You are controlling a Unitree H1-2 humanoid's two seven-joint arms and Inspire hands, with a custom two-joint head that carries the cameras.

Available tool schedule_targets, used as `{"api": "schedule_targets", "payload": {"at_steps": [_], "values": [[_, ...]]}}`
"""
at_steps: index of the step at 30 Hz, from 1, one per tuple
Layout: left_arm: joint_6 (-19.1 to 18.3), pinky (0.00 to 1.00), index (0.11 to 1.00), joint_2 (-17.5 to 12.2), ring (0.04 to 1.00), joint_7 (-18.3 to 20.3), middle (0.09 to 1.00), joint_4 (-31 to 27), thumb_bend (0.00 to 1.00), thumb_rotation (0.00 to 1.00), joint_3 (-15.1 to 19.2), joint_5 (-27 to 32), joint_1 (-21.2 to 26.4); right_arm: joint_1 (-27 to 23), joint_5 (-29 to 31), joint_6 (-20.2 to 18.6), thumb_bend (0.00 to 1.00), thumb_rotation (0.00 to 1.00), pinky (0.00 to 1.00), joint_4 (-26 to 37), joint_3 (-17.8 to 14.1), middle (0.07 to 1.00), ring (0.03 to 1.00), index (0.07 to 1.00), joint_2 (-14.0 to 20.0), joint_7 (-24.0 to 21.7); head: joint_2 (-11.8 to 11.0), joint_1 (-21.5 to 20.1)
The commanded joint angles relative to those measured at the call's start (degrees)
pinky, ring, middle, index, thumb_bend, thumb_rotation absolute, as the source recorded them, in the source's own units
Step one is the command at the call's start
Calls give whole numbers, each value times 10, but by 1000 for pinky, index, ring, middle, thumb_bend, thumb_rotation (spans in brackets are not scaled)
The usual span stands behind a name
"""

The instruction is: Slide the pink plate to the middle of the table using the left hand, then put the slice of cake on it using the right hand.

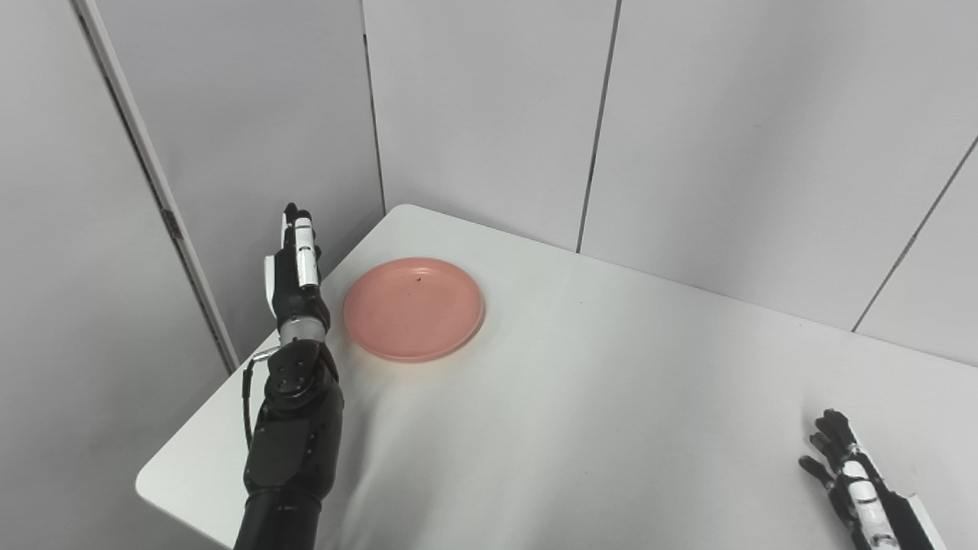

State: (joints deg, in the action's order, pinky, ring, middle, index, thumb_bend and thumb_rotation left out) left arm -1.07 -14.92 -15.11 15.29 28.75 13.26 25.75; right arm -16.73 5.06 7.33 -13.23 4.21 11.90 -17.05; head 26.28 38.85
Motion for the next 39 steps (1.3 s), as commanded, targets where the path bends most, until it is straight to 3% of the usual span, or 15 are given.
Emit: {"api": "schedule_targets", "payload": {"at_steps": [1,29,35,39], "values": [[27,1000,1000,-10,1000,7,1000,1,313,1000,-1,11,25,13,-7,-35,136,1000,1000,-5,-4,976,979,976,11,4,-1,0],[23,1000,1000,-24,1000,7,1000,102,338,1000,-12,17,36,8,-5,-41,114,1000,1000,-7,-4,983,982,982,13,0,-8,1],[30,993,1000,-22,1000,5,1000,122,332,1000,-24,9,41,7,-5,-43,96,1000,1000,-9,-4,982,981,980,11,1,-8,-1],[39,995,1000,-20,1000,23,1000,139,324,1000,-41,11,43,7,-10,-38,104,1000,1000,-11,-4,975,976,974,10,4,-8,-3]]}}
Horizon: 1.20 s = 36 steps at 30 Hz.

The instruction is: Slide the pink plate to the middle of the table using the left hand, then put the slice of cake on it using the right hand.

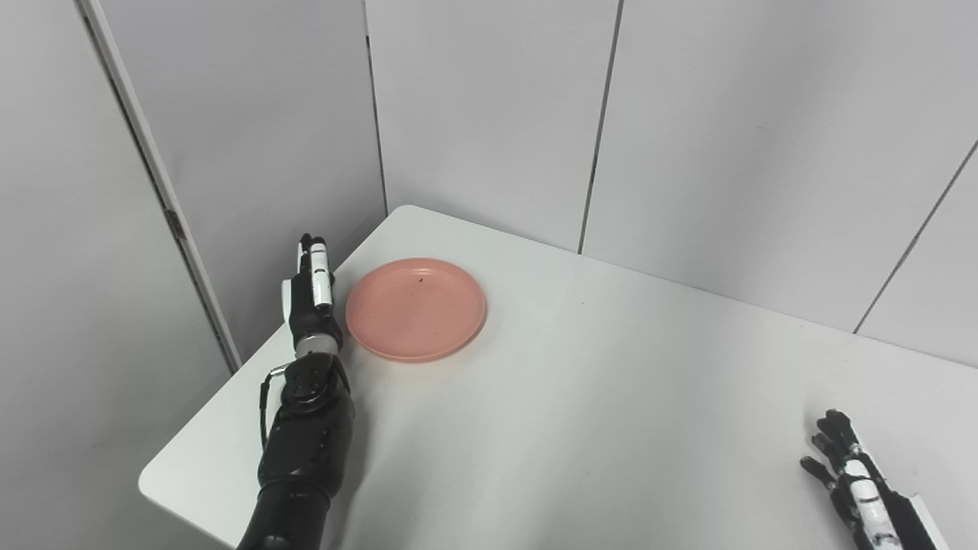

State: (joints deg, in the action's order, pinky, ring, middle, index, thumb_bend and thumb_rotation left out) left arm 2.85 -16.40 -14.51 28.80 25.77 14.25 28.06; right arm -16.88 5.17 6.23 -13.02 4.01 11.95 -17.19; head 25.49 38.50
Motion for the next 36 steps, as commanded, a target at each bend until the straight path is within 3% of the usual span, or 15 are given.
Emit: {"api": "schedule_targets", "payload": {"at_steps": [1,16,27,36], "values": [[-2,998,1000,-2,1000,18,1000,6,330,1000,-13,3,22,9,-12,-28,101,1000,1000,-12,-1,975,976,975,9,6,1,0],[-21,971,981,45,973,45,987,47,340,1000,-82,9,47,14,-15,-36,105,1000,1000,0,2,979,979,981,8,6,4,-7],[-88,977,998,87,982,93,1000,-14,357,1000,-129,39,36,16,-23,-23,86,1000,1000,-1,7,962,960,965,6,10,7,-26],[-98,976,986,94,981,114,993,-11,375,1000,-160,29,30,17,-32,-12,84,1000,1000,-4,13,958,952,962,5,12,12,-51]]}}
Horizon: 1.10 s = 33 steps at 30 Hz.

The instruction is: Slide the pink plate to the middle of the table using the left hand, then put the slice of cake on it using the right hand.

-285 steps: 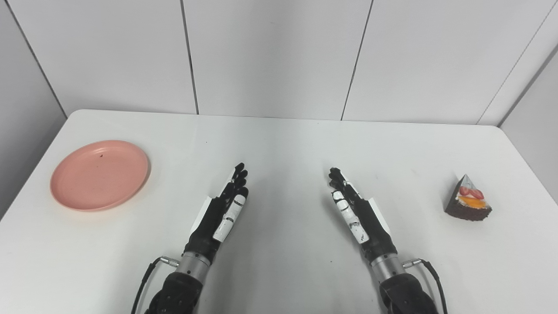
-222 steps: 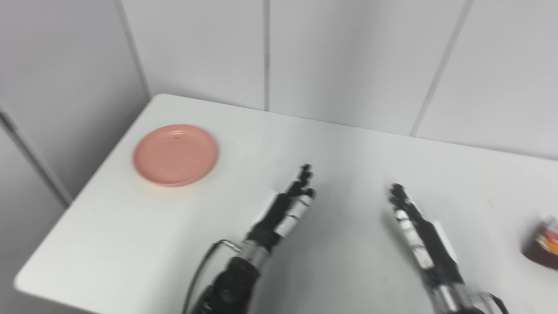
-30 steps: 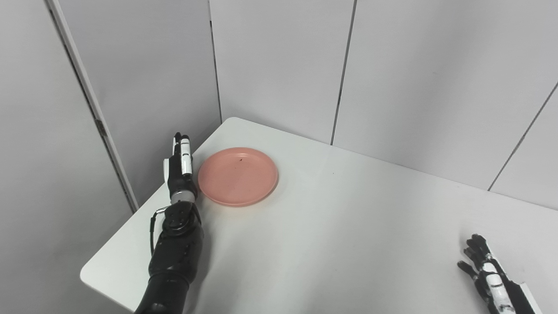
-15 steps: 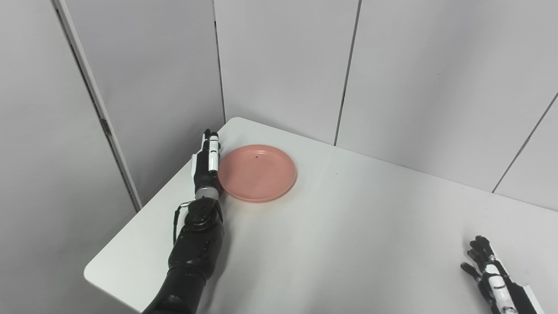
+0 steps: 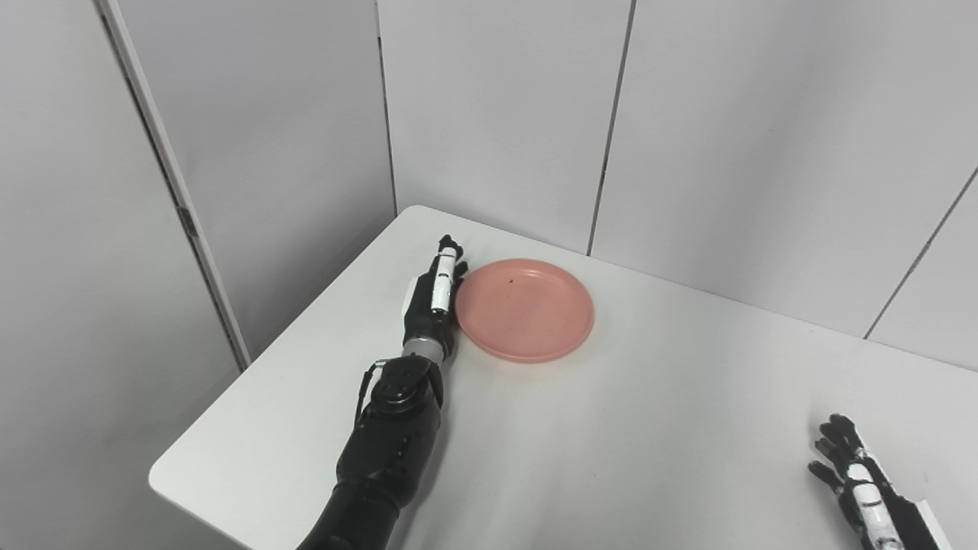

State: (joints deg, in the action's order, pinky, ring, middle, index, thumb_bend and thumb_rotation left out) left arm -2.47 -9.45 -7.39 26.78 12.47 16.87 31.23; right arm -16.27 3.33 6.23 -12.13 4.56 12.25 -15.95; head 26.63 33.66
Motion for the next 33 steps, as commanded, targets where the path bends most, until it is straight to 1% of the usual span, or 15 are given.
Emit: {"api": "schedule_targets", "payload": {"at_steps": [1,4,7,8,9,10,11,12,13,15,16,17,18,26,33], "values": [[-44,979,988,26,982,47,994,8,378,1000,-30,3,-3,11,-16,-11,84,1000,1000,-13,9,958,952,962,2,0,2,-11],[-46,982,995,29,986,56,996,1,383,1000,-40,5,-6,12,-22,-10,121,1000,1000,-12,11,954,949,960,0,5,4,-24],[-55,977,987,34,980,60,989,-9,380,1000,-52,2,-11,16,-37,-7,142,1000,969,-7,16,939,928,947,-2,16,9,-53],[-57,976,986,35,979,61,989,-12,376,1000,-55,2,-13,17,-40,-8,143,1000,967,-5,18,937,926,946,-3,18,10,-56],[-60,975,986,35,978,64,988,-16,374,1000,-58,2,-15,19,-41,-7,143,1000,966,-2,19,936,925,945,-4,20,13,-73],[-64,975,986,36,978,66,989,-20,373,1000,-62,2,-17,20,-44,-7,143,1000,962,0,21,937,923,946,-5,22,13,-73],[-68,980,988,35,980,68,992,-25,371,1000,-65,2,-20,21,-48,-9,151,1000,956,3,23,937,921,947,-7,25,18,-90],[-70,984,989,35,982,69,994,-28,368,1000,-68,3,-22,22,-50,-11,164,1000,950,6,25,936,919,946,-8,27,18,-90],[-75,984,989,36,982,72,994,-34,368,1000,-71,5,-25,24,-55,-14,165,1000,950,10,28,936,919,946,-10,30,25,-115],[-81,981,988,37,984,83,994,-43,354,1000,-77,9,-31,25,-66,-8,197,1000,936,9,34,934,916,944,-13,37,29,-129],[-83,981,989,36,985,89,995,-47,352,1000,-79,10,-34,26,-70,-6,214,1000,932,9,36,934,915,942,-16,41,36,-152],[-82,977,987,35,984,96,994,-46,357,1000,-81,11,-36,25,-75,-9,231,1000,927,9,39,933,915,940,-18,45,36,-155],[-83,977,987,33,984,101,994,-47,358,1000,-82,13,-38,26,-79,-14,233,1000,927,12,41,933,916,939,-21,49,42,-173],[-93,955,984,32,970,125,987,-53,371,1000,-90,11,-46,24,-97,-22,243,1000,920,13,49,937,923,936,-36,64,58,-214],[-109,971,996,35,981,143,999,-69,378,1000,-101,20,-54,20,-104,-22,264,1000,907,10,50,930,916,931,-41,69,71,-248]]}}
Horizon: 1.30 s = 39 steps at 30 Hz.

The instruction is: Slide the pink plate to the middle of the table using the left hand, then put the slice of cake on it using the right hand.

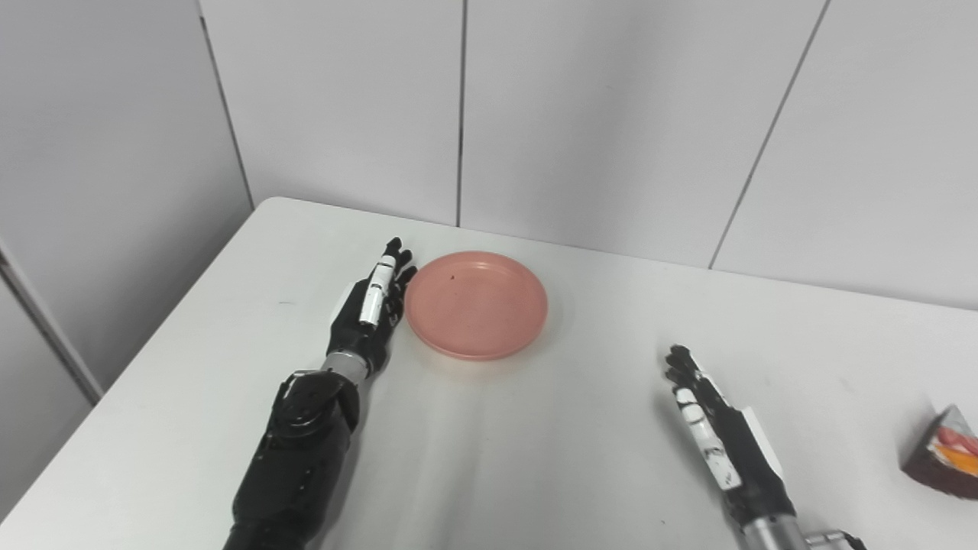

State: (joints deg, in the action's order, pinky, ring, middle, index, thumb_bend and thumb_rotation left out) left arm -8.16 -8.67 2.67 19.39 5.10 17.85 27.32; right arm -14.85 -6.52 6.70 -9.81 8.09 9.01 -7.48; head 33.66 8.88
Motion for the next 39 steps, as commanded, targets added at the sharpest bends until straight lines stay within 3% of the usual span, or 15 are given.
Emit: {"api": "schedule_targets", "payload": {"at_steps": [1,12,17,21,27,34,39], "values": [[-54,975,997,27,982,45,1000,0,381,1000,-32,9,-17,6,-5,-28,272,1000,910,-14,15,928,915,928,-10,-15,1,0],[-81,966,977,33,972,53,988,-54,379,1000,-71,2,-42,7,-12,-53,279,1000,917,10,16,936,923,935,-17,-10,23,-32],[-98,966,972,33,970,60,988,-77,386,1000,-83,3,-52,10,-11,-79,313,1000,921,40,10,937,926,938,-19,-6,33,-53],[-113,961,964,32,955,62,975,-96,378,1000,-93,2,-58,13,-8,-99,283,1000,938,69,4,941,937,943,-19,-4,40,-65],[-123,952,969,32,959,69,980,-123,386,1000,-113,0,-70,16,2,-142,197,1000,957,127,-10,939,936,945,-20,-3,49,-84],[-153,949,973,31,963,73,979,-154,394,1000,-121,8,-88,20,8,-147,200,1000,939,159,-36,929,924,935,-15,8,59,-108],[-153,952,976,24,969,88,983,-162,398,1000,-129,3,-97,23,7,-147,197,1000,927,190,-57,932,929,938,-2,9,62,-120]]}}
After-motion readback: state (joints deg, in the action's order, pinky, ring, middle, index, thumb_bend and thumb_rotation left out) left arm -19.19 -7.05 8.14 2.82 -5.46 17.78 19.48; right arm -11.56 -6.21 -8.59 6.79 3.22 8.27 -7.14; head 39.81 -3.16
